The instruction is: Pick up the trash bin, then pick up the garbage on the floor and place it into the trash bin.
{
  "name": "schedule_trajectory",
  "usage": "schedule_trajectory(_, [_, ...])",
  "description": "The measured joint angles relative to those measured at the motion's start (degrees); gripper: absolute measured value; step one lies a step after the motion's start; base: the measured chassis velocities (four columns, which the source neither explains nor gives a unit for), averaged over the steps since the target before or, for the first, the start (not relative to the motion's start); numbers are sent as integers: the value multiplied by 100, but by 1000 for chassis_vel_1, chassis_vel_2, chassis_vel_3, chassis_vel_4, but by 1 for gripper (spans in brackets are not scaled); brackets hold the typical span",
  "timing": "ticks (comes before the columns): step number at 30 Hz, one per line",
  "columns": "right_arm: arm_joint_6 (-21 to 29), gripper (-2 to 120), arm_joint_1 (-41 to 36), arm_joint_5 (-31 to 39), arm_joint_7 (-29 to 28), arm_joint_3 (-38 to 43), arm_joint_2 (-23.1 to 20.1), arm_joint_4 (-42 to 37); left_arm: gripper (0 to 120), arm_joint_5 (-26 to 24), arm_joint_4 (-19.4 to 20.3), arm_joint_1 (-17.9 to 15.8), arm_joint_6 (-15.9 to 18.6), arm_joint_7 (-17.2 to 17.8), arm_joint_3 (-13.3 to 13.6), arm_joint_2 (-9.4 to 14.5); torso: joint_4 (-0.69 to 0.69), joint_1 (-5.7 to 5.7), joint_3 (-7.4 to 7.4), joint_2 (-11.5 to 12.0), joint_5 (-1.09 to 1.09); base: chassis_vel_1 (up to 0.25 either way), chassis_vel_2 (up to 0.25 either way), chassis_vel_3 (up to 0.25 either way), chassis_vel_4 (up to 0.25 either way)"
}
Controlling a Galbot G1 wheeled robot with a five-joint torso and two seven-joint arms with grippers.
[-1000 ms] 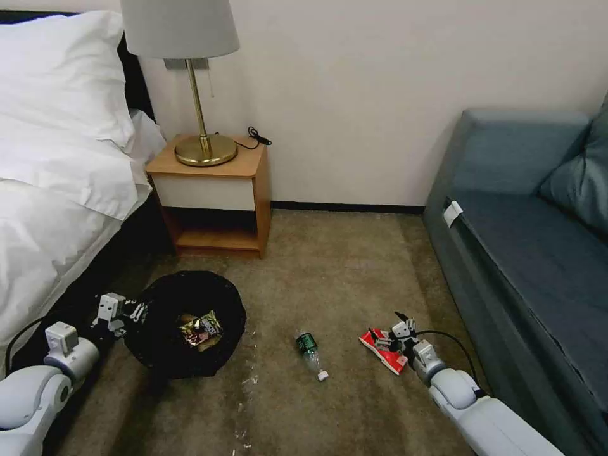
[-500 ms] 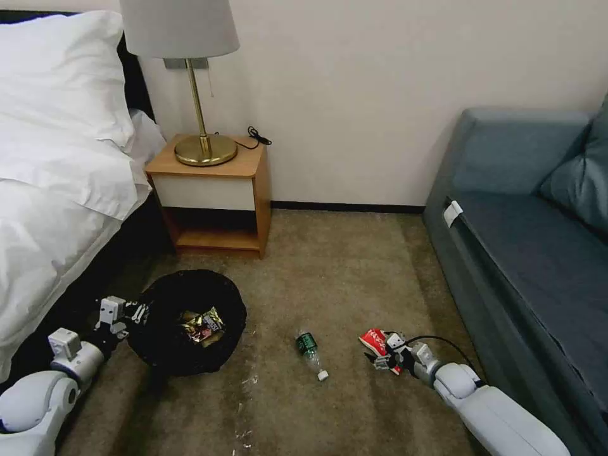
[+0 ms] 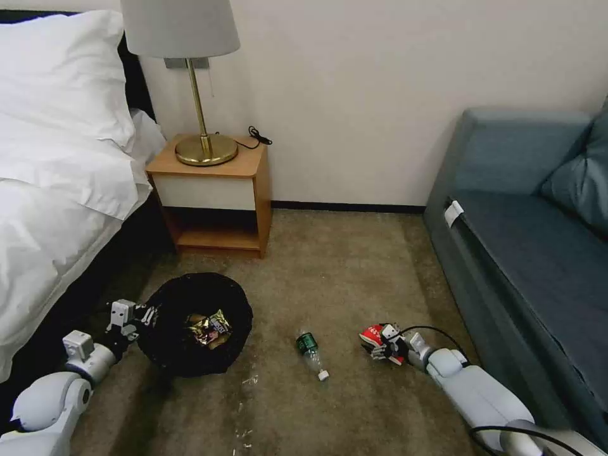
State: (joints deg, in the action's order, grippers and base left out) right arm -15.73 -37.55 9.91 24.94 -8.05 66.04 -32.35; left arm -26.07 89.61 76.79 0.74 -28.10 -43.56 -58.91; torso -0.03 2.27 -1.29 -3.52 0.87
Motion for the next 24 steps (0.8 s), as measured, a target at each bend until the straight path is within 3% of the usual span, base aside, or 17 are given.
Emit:
schedule_trajectory(10, [-183, 100, 283, -367, 64, 358, 319, 648, 4, 3, -58, -82, 11, 1, 76, 9, 2, 0, 0, 0, 0, 0, 0, 0, 0])
schedule_trajectory(24, [-176, 100, 281, -378, 101, 606, 208, 486, 4, -32, -120, -248, 11, 4, 254, 60, 0, 0, 0, 0, -1, 0, 0, 0, 0])
